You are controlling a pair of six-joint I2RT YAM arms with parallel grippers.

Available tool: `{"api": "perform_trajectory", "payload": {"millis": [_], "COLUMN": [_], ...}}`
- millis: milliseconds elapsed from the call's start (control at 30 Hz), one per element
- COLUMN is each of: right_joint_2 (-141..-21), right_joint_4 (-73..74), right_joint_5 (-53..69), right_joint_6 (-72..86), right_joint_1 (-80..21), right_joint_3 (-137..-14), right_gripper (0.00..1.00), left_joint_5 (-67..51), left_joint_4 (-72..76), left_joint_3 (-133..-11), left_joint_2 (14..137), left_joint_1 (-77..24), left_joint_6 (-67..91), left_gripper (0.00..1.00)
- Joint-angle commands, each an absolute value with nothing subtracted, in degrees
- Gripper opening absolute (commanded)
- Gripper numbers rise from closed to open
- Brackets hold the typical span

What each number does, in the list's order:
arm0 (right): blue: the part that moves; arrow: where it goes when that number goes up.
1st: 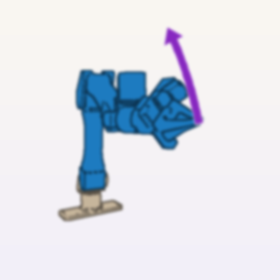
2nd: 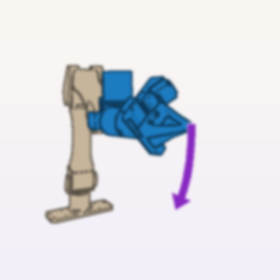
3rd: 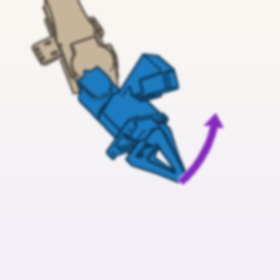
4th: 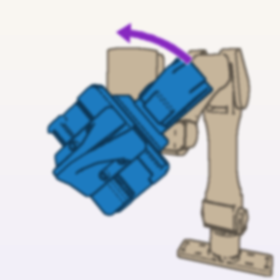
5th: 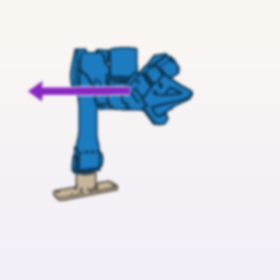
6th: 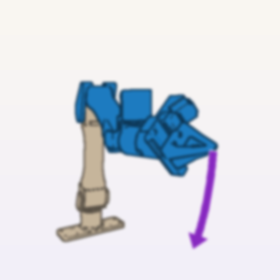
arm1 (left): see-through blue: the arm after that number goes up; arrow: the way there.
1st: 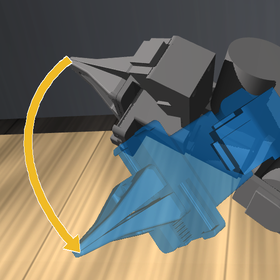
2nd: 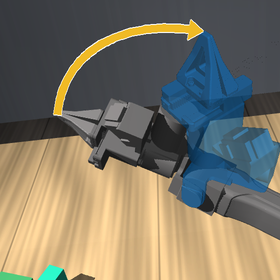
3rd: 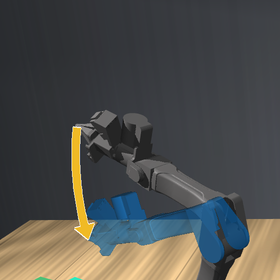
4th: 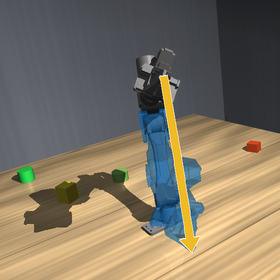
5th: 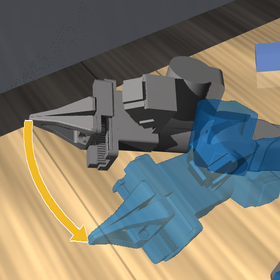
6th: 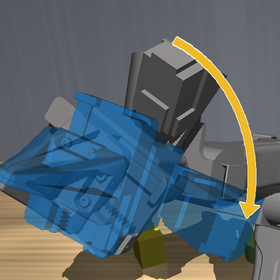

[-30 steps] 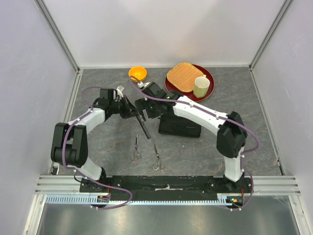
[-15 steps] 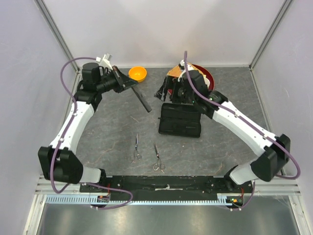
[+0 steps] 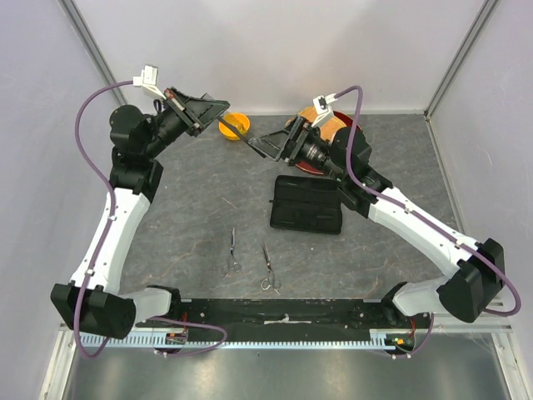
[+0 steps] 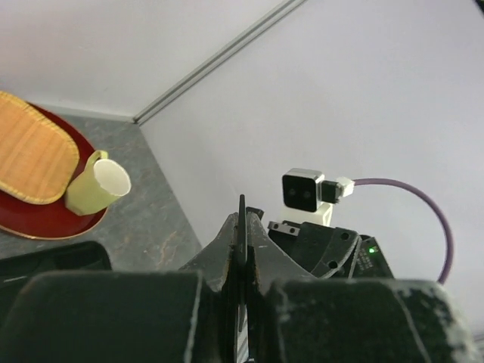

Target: Sort the hair-cutting tools

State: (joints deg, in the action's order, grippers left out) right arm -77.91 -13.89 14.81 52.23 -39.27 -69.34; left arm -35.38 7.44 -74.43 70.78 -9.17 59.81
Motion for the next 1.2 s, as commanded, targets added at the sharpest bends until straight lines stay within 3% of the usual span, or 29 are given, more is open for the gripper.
{"api": "perform_trajectory", "payload": {"millis": [0,233,600,967,1167], "right_joint_2": [-79.36,-78.84,-78.57,-80.95,-82.18], "right_joint_4": [-23.37,-34.17,-37.27,-39.55,-40.43], "right_joint_5": [18.28,18.02,17.84,19.33,19.78], "right_joint_6": [55.36,60.56,63.72,67.5,69.08], "right_joint_1": [-39.99,-40.43,-40.34,-40.61,-40.69], "right_joint_3": [-73.3,-70.05,-68.91,-67.68,-68.46], "right_gripper": [0.84,0.7,0.57,0.54,0.35], "left_joint_5": [-28.75,-20.04,-14.86,-14.24,-14.15], "left_joint_4": [11.69,12.13,15.11,17.84,18.46], "left_joint_3": [-75.06,-71.28,-67.5,-65.13,-63.99], "left_joint_2": [66.63,62.49,59.5,58.62,58.45], "left_joint_1": [-11.24,-14.06,-15.21,-15.38,-15.38], "left_joint_6": [66.18,67.32,68.47,69.08,69.34], "left_gripper": [0.02,0.02,0.02,0.02,0.02]}}
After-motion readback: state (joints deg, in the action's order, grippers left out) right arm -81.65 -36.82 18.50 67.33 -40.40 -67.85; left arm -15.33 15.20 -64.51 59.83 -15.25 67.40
